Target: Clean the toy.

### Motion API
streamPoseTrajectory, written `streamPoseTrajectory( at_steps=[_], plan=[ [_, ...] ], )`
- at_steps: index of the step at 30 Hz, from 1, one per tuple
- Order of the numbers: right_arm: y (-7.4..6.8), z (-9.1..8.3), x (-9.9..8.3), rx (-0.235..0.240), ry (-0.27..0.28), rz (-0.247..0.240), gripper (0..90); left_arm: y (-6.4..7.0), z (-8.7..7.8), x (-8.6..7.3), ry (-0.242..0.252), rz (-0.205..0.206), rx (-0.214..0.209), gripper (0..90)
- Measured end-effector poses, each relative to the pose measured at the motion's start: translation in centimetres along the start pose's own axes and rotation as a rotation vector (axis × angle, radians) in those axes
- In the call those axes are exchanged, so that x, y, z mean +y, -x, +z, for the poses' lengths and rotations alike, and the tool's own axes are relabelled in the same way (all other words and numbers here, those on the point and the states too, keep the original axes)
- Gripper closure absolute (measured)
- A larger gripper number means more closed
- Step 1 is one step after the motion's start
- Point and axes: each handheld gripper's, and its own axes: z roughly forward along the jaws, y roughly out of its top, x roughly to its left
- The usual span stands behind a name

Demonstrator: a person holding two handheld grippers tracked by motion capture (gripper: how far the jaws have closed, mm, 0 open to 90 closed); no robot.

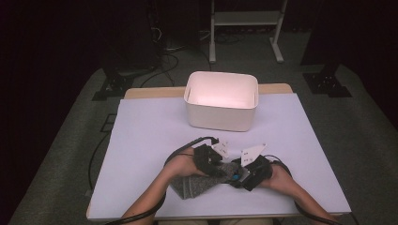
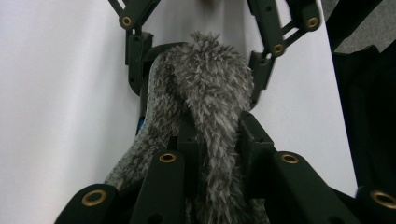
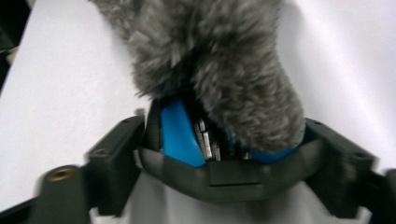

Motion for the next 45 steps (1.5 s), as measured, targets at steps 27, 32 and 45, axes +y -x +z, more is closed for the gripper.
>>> streamPoseTrajectory(
  at_steps=[27,32,45],
  plan=[
    [-0.2,1.1,0.7,0.003,0.025,0.005,22.8,-1.2,2.3,1.6,0.039,-0.018,-0.022,75.6],
    [-0.2,1.0,0.6,0.004,0.026,0.008,22.9,-1.9,2.1,0.4,0.079,-0.06,-0.034,75.4],
    [0.0,1.0,0.6,0.009,0.023,-0.004,22.9,-3.1,-2.3,-4.8,0.018,-0.169,0.106,74.9]
  ],
)
